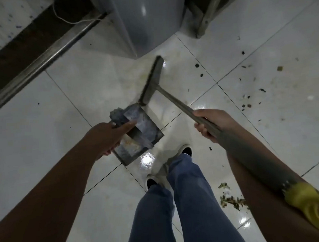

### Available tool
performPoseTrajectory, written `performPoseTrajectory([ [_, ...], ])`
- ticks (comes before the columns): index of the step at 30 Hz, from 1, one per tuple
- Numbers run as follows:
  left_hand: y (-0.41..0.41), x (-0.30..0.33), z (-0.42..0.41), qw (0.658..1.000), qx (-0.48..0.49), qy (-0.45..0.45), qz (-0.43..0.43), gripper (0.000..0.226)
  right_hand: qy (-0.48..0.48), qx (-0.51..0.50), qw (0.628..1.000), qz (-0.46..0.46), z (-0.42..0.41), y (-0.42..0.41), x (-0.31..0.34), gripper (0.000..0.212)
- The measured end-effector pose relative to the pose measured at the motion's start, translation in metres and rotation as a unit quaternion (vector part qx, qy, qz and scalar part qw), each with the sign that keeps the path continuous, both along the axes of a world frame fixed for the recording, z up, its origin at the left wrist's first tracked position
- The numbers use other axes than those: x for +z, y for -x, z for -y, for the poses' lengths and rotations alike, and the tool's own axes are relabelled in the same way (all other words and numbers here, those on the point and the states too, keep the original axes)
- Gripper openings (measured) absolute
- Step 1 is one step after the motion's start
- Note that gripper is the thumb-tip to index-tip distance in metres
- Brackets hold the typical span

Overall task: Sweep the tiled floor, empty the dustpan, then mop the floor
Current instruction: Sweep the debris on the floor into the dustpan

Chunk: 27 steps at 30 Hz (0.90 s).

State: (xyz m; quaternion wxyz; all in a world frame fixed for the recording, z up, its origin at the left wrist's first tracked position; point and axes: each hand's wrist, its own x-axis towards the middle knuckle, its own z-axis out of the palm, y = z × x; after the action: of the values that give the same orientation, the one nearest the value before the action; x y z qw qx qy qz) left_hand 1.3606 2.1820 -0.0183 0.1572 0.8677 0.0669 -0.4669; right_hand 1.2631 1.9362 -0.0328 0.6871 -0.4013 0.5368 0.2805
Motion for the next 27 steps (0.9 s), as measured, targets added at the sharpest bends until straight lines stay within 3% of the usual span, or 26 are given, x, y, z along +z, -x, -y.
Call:
performPoseTrajectory([
  [5,-0.02,-0.001,0.056,0.999,-0.038,-0.009,0.017,0.056,-0.001,-0.094,0.991,-0.094,0.071,0.103,0.013,0.026],
  [10,-0.039,0.006,0.11,0.994,-0.103,-0.011,0.03,0.058,0.063,-0.103,0.988,-0.095,0.103,0.141,0.047,0.013],
  [17,-0.069,0.016,0.168,0.981,-0.19,-0.006,0.042,0.05,0.085,-0.131,0.988,-0.011,0.116,0.079,0.05,0.011],
  [20,-0.078,0.015,0.182,0.969,-0.235,-0.014,0.068,0.05,0.061,-0.157,0.986,-0.004,0.129,0.023,0.023,0.007],
  [23,-0.088,0.01,0.189,0.969,-0.235,-0.012,0.072,0.058,-0.001,-0.195,0.981,0.002,0.143,-0.021,0.001,0.018],
  [27,-0.109,0.007,0.204,0.965,-0.258,-0.004,0.045,0.062,0.002,-0.269,0.963,-0.027,0.145,0.006,-0.005,0.015],
])
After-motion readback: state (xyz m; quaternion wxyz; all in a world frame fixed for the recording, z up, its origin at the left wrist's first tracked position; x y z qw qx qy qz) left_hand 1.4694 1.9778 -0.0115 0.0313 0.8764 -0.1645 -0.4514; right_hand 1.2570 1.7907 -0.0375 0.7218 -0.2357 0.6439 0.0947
